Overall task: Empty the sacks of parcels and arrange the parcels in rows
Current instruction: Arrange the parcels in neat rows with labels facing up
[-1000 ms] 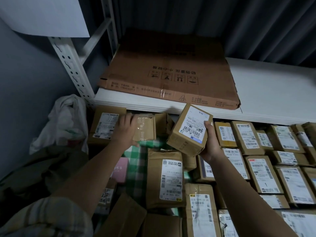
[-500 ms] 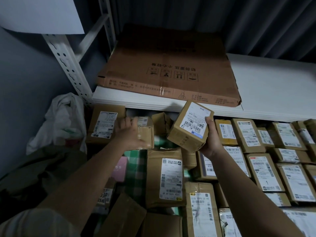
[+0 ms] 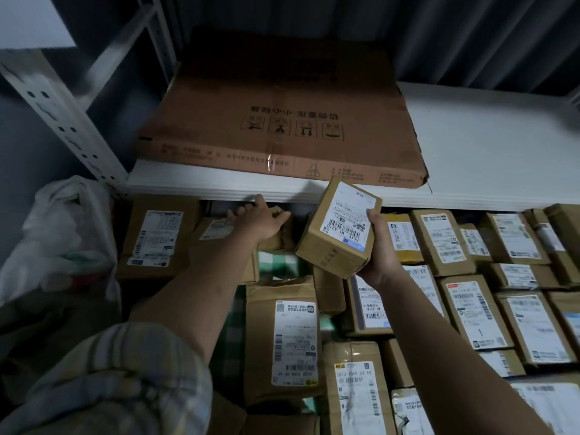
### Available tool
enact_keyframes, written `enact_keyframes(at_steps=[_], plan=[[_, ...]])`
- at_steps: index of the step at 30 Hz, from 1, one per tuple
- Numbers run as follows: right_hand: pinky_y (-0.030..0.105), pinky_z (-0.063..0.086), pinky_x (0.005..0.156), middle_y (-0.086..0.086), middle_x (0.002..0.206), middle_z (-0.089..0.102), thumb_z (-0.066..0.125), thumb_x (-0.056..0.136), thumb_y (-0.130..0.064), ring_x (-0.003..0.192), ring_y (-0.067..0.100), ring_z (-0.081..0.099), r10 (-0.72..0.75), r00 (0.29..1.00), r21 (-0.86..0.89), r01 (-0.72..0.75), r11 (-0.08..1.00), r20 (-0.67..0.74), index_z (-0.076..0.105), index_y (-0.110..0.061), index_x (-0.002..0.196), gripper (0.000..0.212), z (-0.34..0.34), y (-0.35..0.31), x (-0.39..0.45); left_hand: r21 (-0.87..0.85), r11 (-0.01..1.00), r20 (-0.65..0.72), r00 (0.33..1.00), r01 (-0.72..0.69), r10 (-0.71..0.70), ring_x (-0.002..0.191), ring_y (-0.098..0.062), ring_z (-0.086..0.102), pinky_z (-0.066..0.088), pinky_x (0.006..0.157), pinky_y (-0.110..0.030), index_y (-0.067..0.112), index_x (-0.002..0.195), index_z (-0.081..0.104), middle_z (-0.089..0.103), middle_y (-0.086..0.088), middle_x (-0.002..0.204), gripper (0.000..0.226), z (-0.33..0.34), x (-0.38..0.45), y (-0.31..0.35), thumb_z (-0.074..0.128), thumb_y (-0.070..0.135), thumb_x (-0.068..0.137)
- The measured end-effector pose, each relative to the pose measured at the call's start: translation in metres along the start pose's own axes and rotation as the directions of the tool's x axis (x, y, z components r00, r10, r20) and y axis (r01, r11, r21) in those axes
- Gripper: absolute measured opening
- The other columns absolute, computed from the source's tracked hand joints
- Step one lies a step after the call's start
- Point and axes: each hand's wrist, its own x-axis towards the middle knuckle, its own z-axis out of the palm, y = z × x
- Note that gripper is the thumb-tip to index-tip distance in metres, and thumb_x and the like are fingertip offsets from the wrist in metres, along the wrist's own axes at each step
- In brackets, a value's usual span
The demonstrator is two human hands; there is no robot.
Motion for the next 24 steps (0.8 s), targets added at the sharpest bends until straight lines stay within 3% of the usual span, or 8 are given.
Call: enact_keyframes(at_steps=[4, 7, 14, 19, 24], plan=[[0.056, 0.034, 0.11, 0.003, 0.123, 0.068, 0.059, 0.073, -0.072, 0.12, 0.03, 0.058, 0.01, 0.999, -0.052, -0.012, 0.999, -0.032, 0.062, -0.034, 0.125, 0.065, -0.006, 0.004, 0.007, -0.001, 0.999, 0.009, 0.999, 0.054, -0.054, 0.143, -0.041, 0.014, 0.002, 0.116, -0.057, 0.008, 0.15, 0.007, 0.02, -0.023, 0.155, 0.093, 0.012, 0.022, 0.004, 0.038, 0.07, 0.088], [0.056, 0.036, 0.109, 0.003, 0.123, 0.068, 0.061, 0.068, -0.073, 0.121, 0.031, 0.058, 0.01, 0.999, -0.054, -0.012, 0.998, -0.042, 0.062, -0.034, 0.126, 0.069, -0.014, 0.006, 0.013, -0.089, 0.987, 0.044, 0.991, 0.13, -0.126, 0.143, -0.043, 0.013, 0.014, 0.115, -0.06, 0.008, 0.152, 0.006, 0.013, -0.024, 0.157, 0.099, 0.015, 0.033, 0.006, 0.048, 0.069, 0.086], [0.056, 0.036, 0.109, 0.002, 0.124, 0.067, 0.06, 0.068, -0.076, 0.121, 0.031, 0.058, 0.014, 0.999, -0.062, -0.017, 0.998, -0.043, 0.058, -0.036, 0.129, 0.073, -0.017, 0.003, 0.012, -0.163, 0.981, -0.012, 0.994, 0.11, -0.113, 0.131, -0.041, 0.032, 0.038, 0.104, -0.052, 0.002, 0.145, 0.024, 0.036, -0.021, 0.145, 0.091, 0.018, 0.037, 0.009, 0.058, 0.059, 0.083], [0.05, 0.037, 0.11, 0.003, 0.124, 0.067, 0.046, 0.09, -0.064, 0.12, 0.027, 0.059, 0.006, 1.0, 0.029, -0.005, 1.0, -0.029, 0.062, -0.031, 0.125, 0.051, -0.009, -0.005, -0.003, -0.252, 0.968, -0.11, 0.994, -0.025, -0.003, 0.119, -0.035, 0.047, 0.044, 0.087, -0.036, 0.001, 0.131, 0.043, 0.047, -0.019, 0.132, 0.071, 0.007, 0.018, 0.015, 0.063, 0.049, 0.083], [0.044, 0.047, 0.096, 0.008, 0.124, 0.067, 0.035, 0.099, -0.053, 0.106, 0.024, 0.066, -0.016, 0.999, 0.118, 0.011, 0.993, 0.041, 0.057, -0.024, 0.128, 0.046, 0.001, -0.011, -0.026, -0.339, 0.934, -0.173, 0.983, -0.113, 0.056, 0.124, -0.034, 0.041, 0.041, 0.091, -0.036, 0.007, 0.135, 0.041, 0.041, -0.017, 0.136, 0.065, -0.005, -0.015, 0.012, 0.064, 0.04, 0.085]])
